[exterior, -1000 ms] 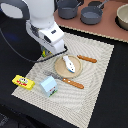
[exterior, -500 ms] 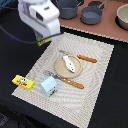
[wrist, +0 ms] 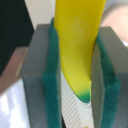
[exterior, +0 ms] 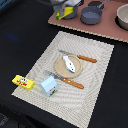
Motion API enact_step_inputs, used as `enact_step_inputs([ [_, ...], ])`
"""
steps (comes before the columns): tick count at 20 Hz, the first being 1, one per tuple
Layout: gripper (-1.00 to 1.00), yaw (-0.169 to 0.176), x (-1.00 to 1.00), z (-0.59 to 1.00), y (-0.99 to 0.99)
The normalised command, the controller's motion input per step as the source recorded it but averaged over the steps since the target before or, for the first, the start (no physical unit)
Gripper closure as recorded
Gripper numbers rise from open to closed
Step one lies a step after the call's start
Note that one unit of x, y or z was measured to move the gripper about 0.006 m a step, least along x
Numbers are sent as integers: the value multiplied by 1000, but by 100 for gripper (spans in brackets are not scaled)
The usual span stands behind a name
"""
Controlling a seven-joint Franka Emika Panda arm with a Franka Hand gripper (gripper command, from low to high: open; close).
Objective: Interact with the objects in diverse but meaningful ways.
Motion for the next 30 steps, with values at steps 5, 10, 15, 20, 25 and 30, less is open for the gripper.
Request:
enact_step_inputs([
  [5, 100, -116, 794, 83, 34],
  [10, 100, -196, 671, -186, -6],
  [15, 100, -154, 658, -207, 172],
  [20, 100, -76, 586, -305, 405],
  [25, 100, -38, 605, -358, 478],
  [30, 100, -42, 526, -394, 184],
])
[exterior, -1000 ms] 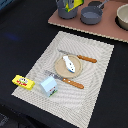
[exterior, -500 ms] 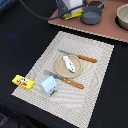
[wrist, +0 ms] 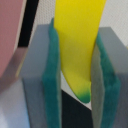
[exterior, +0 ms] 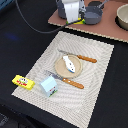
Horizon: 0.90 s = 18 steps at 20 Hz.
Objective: Interact with the objects in diverse but meaningful ways.
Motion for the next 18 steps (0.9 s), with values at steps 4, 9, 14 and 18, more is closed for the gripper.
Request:
enact_step_inputs([
  [4, 100, -65, 470, -253, 0],
  [9, 100, -58, 301, -318, 0],
  [14, 100, -19, 97, -401, 33],
  [18, 100, -12, 106, -424, 61],
])
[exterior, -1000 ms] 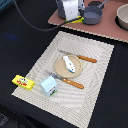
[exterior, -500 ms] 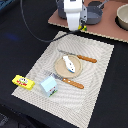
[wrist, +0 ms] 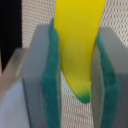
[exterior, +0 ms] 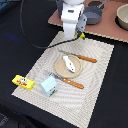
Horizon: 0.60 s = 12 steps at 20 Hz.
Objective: Interact with the objects in diverse but meaningful ways.
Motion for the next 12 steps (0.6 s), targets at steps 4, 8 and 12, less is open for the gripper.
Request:
enact_step_inputs([
  [4, -100, -7, 107, -250, 71],
  [8, -100, 0, 97, 124, 103],
  [12, -100, 0, 269, 739, 285],
])
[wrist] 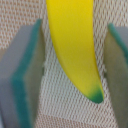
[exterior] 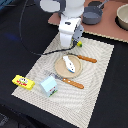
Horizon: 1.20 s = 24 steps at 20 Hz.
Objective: Interact with the objects in diverse but meaningful ways.
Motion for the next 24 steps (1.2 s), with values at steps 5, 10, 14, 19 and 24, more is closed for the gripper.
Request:
enact_step_inputs([
  [5, -100, -40, 346, 904, 167],
  [10, -100, -177, 403, 341, -127],
  [14, -100, -223, 281, 0, -368],
  [19, -100, -191, 209, 0, -471],
  [24, -100, -118, 139, 231, -495],
])
